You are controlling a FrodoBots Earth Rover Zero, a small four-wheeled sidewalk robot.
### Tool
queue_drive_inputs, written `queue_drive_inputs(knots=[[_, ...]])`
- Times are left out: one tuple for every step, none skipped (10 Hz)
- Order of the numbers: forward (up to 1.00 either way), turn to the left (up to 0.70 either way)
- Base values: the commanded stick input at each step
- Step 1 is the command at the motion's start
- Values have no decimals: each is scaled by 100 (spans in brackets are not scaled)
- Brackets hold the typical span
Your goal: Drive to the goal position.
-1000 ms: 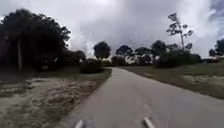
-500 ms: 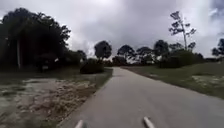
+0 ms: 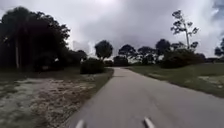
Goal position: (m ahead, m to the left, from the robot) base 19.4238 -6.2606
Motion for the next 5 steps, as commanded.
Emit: queue_drive_inputs(knots=[[85,0],[85,0],[85,0],[85,0],[85,-10]])
